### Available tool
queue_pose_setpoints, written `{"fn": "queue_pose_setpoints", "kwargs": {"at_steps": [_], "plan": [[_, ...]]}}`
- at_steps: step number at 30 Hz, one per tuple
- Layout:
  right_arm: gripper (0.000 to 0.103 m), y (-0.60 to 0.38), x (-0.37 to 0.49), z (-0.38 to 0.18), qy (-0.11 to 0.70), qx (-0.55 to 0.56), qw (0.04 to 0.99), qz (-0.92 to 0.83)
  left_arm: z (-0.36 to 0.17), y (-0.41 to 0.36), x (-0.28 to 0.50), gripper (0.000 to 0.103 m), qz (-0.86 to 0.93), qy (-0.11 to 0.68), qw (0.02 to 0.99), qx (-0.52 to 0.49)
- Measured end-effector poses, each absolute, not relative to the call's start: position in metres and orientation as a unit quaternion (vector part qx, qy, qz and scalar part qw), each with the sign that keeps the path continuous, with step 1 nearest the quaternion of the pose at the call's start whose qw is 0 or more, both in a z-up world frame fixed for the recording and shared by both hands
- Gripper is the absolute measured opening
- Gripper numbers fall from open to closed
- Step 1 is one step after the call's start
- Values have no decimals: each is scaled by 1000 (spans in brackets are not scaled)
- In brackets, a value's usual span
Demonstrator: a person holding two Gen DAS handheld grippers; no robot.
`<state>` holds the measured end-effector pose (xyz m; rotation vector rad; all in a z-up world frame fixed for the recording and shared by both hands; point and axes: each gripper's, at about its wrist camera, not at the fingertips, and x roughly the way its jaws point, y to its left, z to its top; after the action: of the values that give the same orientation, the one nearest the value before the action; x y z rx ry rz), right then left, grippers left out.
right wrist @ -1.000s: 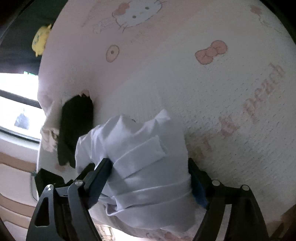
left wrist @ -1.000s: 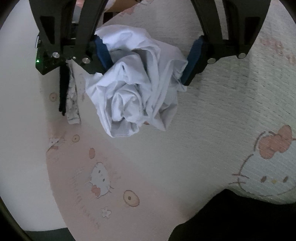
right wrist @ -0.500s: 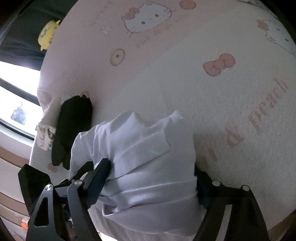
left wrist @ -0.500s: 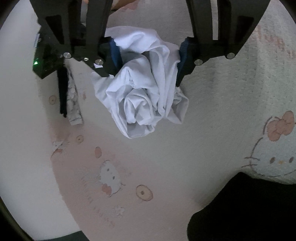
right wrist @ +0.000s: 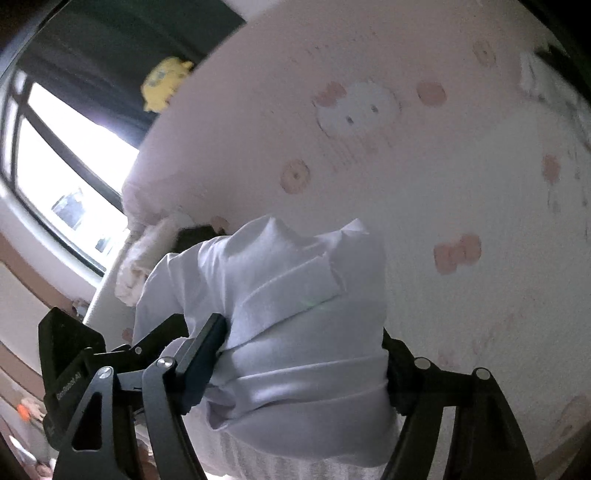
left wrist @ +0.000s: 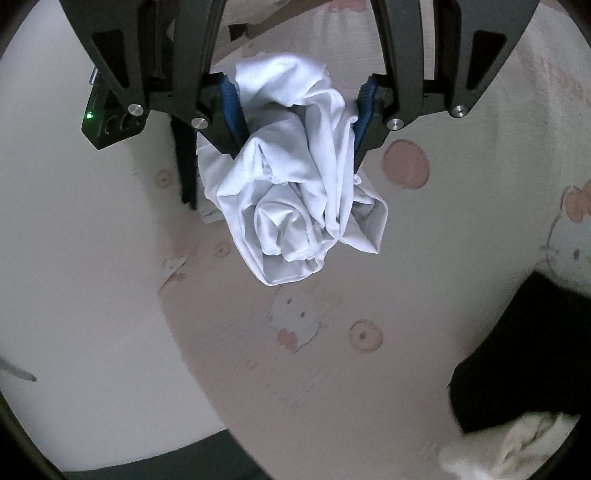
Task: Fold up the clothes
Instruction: 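Carry the white bundle with both grippers toward the folded clothes stack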
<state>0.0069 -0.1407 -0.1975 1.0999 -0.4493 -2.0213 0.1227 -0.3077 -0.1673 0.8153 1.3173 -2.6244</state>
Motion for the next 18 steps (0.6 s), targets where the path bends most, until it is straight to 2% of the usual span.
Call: {"fn": "queue_pose_setpoints", "kwargs": {"at_steps": [7,18], "plan": [[74,-153,15,-137,-157,399,413,-803,-108,-316,136,47,-880,413,46,231],[74,-241,33,-31,-96,334,470,-811,-22,-381,181,47,-907,391,65,142]]}}
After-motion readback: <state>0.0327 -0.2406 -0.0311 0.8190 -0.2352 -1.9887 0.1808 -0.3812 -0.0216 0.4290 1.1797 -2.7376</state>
